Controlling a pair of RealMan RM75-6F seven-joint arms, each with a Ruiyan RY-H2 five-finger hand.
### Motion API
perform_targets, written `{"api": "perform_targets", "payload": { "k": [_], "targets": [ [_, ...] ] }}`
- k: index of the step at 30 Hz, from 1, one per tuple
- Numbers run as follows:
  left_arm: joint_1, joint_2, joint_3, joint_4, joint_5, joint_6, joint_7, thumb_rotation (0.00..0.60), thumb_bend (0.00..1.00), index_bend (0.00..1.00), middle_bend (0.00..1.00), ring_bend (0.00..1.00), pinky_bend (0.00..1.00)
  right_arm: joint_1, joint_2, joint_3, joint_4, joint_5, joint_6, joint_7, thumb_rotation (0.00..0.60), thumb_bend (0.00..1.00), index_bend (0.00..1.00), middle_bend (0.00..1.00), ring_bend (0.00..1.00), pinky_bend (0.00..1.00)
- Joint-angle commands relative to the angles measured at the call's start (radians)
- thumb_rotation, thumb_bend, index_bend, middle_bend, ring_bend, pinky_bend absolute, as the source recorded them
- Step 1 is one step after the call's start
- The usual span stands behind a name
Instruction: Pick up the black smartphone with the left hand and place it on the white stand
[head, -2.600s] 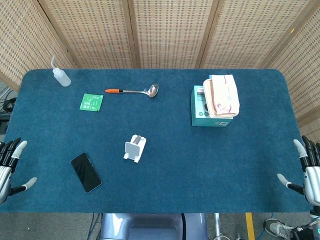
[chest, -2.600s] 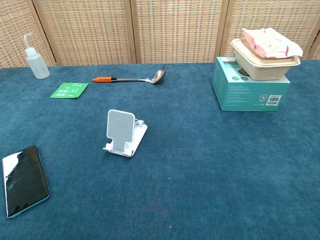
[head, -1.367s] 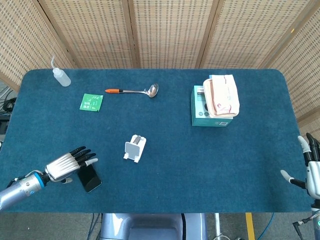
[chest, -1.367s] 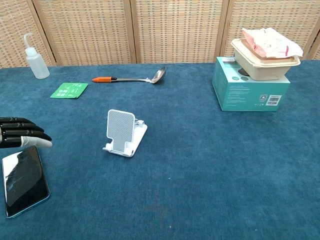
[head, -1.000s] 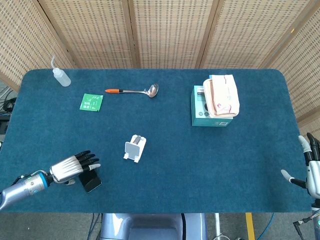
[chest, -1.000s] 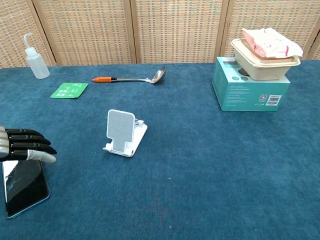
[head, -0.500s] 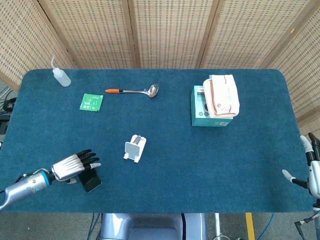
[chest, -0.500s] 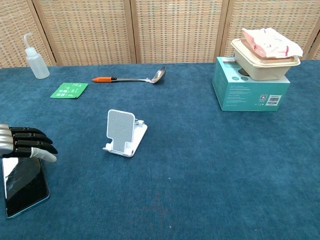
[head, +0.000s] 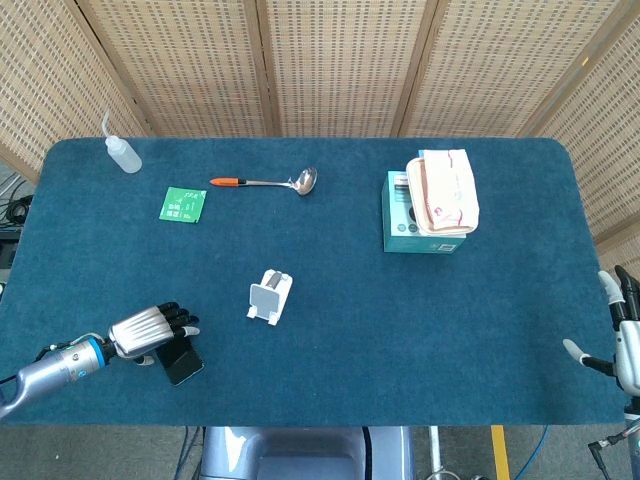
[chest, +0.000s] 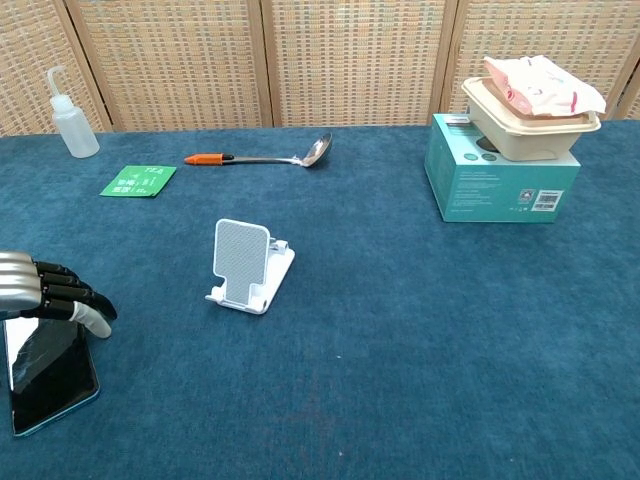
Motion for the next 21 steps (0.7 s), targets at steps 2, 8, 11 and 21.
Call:
{"api": "perform_targets", "payload": {
  "k": [2, 8, 11, 21],
  "targets": [
    [0.005, -0.007, 0.001, 0.011, -0.013, 0.003, -0.012, 0.600, 0.22, 0.30, 0.39, 0.32, 0.29, 0.002, 0.000, 0.000, 0.000, 0.001, -0.004, 0.000, 0.600, 0.00, 0.00, 0.00, 0.00, 0.00],
    [0.016, -0.016, -0.001, 0.034, -0.025, 0.021, -0.008, 0.600, 0.28, 0.38, 0.46, 0.47, 0.34, 0.002, 0.001, -0.002, -0.001, 0.001, -0.007, 0.003, 0.600, 0.00, 0.00, 0.00, 0.00, 0.00],
    [0.025, -0.017, -0.001, 0.050, -0.029, 0.045, -0.003, 0.600, 0.29, 0.39, 0.46, 0.47, 0.34, 0.002, 0.001, -0.002, -0.001, 0.001, -0.007, 0.004, 0.600, 0.00, 0.00, 0.00, 0.00, 0.00],
    [0.030, 0.001, -0.015, 0.046, -0.049, 0.098, 0.017, 0.600, 0.27, 0.40, 0.48, 0.48, 0.34, -0.001, 0.004, -0.002, -0.004, -0.001, -0.002, 0.011, 0.600, 0.00, 0.00, 0.00, 0.00, 0.00]
  ]
}}
